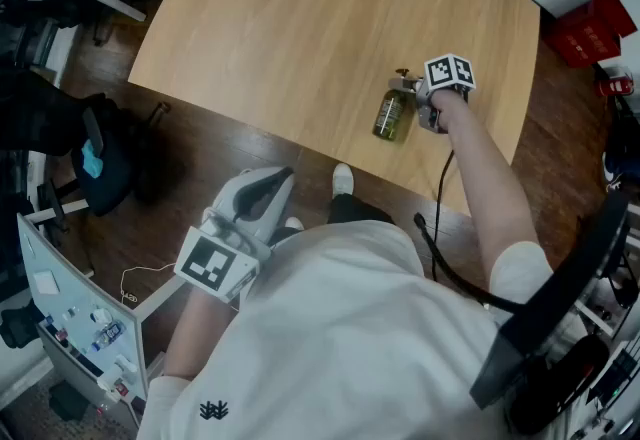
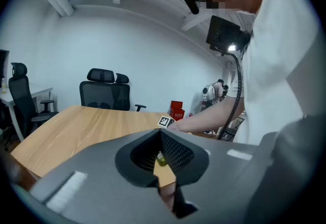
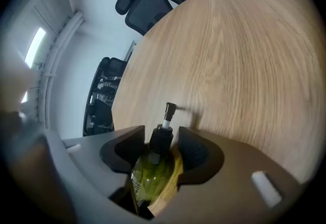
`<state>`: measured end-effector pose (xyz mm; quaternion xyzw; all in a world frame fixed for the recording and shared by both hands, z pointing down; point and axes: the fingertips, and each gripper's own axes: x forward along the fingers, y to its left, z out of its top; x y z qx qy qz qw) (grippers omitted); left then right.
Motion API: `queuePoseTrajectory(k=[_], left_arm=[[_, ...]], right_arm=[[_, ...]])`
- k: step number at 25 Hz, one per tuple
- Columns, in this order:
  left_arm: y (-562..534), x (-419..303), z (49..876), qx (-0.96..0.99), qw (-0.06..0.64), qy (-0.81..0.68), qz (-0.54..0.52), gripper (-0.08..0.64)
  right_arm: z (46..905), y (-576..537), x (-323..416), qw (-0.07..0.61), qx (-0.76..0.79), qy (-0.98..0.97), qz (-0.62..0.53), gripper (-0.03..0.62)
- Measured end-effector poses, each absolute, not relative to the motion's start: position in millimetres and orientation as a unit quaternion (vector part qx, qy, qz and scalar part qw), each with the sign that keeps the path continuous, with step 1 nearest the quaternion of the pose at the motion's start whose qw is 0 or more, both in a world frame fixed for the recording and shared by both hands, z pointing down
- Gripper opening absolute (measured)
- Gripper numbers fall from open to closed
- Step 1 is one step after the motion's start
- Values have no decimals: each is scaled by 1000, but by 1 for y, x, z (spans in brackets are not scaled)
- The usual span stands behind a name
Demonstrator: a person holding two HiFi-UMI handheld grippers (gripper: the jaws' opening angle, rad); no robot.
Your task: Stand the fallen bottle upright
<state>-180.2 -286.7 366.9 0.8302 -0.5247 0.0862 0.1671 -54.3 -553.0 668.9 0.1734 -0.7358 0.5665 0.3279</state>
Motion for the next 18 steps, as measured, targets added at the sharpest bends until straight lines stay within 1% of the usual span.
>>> queuePoseTrajectory(k=[1, 2, 5, 7, 14, 18], left_arm=[[-290, -182, 366, 831, 165, -525, 84, 0], [-294, -183, 365, 831, 164, -525, 81, 0], [-303, -178, 363, 834, 163, -521, 80, 0], [-309, -175, 362, 838, 163, -515, 84, 0], [-321, -165, 363, 852, 160, -489, 98, 0], [-321, -155, 362, 860, 158, -475, 100, 0]], right_arm=[[666, -553, -57, 329, 174, -743, 557, 163], [663, -553, -59, 329, 175, -750, 546, 142], [646, -554, -61, 311, 174, -785, 507, 130], [625, -557, -62, 297, 176, -819, 459, 126], [548, -562, -57, 257, 207, -917, 225, 118], [534, -550, -54, 264, 223, -934, 90, 114]])
